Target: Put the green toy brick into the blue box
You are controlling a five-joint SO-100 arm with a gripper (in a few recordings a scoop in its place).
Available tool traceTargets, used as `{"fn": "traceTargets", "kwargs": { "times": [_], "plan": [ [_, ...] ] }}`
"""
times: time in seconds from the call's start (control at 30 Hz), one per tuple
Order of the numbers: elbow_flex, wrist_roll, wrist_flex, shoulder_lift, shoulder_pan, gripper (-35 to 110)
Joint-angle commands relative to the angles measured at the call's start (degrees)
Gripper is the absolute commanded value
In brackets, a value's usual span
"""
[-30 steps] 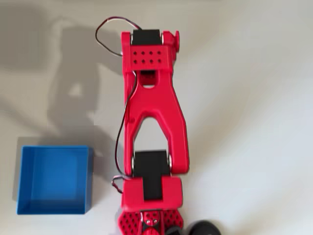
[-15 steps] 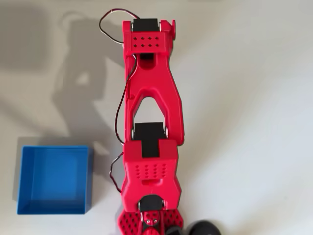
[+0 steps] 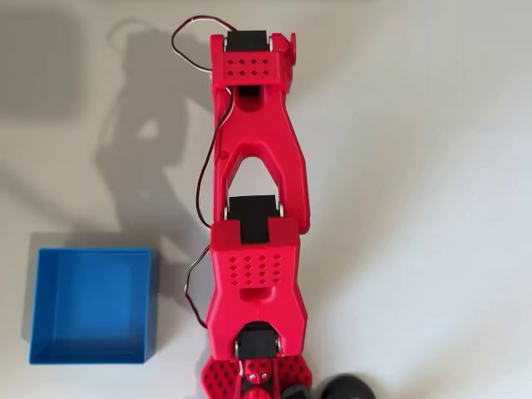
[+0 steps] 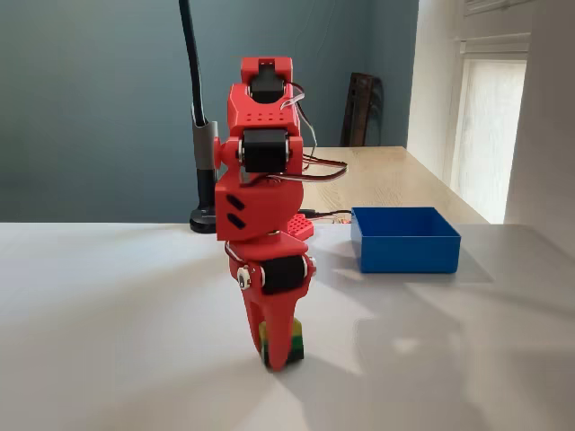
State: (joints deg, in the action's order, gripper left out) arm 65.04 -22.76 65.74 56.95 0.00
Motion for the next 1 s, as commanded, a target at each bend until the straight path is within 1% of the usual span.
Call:
{"fn": "traceTargets", "kwargs": {
  "times": [0.0,0.17,0.47,0.97],
  "plan": [
    [-3.6,2.02,0.62,1.49,-1.14,0],
    [-2.9,4.57,0.53,2.02,-1.23,0],
    [3.34,6.68,0.79,3.34,-0.44,0],
    [20.83,7.82,0.7,31.73,-5.54,0]
  ]
}}
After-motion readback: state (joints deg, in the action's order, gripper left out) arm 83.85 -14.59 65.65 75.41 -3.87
